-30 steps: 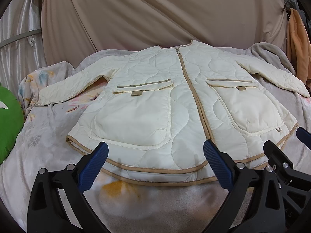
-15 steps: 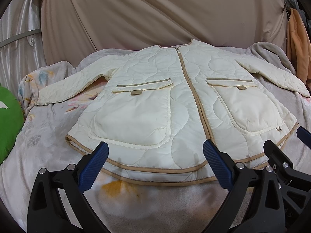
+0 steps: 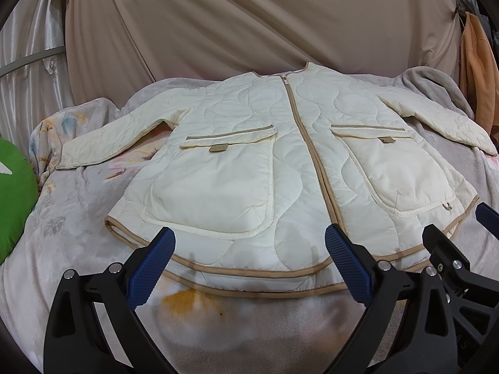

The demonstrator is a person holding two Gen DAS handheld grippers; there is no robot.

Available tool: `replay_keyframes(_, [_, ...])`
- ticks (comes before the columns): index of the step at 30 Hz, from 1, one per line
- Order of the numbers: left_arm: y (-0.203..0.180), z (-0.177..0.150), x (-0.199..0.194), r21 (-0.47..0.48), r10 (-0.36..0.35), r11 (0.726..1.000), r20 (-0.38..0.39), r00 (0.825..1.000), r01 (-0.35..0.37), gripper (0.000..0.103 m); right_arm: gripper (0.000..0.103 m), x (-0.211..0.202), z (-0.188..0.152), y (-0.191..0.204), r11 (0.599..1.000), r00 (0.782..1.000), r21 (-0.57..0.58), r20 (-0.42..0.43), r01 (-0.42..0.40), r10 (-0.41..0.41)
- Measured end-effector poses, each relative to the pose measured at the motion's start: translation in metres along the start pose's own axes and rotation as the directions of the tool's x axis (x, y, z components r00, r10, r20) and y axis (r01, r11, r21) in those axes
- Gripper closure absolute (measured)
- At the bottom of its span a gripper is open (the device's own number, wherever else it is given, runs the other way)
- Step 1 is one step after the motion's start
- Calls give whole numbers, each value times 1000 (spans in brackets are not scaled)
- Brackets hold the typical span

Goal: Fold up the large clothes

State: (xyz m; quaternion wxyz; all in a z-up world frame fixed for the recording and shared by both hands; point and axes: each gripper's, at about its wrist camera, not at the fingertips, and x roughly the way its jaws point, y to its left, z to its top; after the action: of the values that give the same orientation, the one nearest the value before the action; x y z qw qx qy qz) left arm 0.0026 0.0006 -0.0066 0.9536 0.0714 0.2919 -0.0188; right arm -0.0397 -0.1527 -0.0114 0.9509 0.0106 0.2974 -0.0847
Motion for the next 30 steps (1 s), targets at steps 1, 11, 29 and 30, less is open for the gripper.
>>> replay_keyframes(1, [0,0,0,0,1,1000,0,1000,-1,9,21,0,0,1,1000,1000,0,0,0,0])
replay_keyframes(11, [0,0,1,1,0,1000,-3,1000,0,10,21,1,0,1,1000,1000,0,-2,-1,1])
replay_keyframes(29, [100,48,40,-51,-44,998,-58,997,41,5,23,80,72,-312,885,993,452,-89,115,-83])
replay_keyframes(30, [104,52,46,-50,-33,998,-58,998,31,5,23,92,72,-336,860,986,485,-108,162,-125])
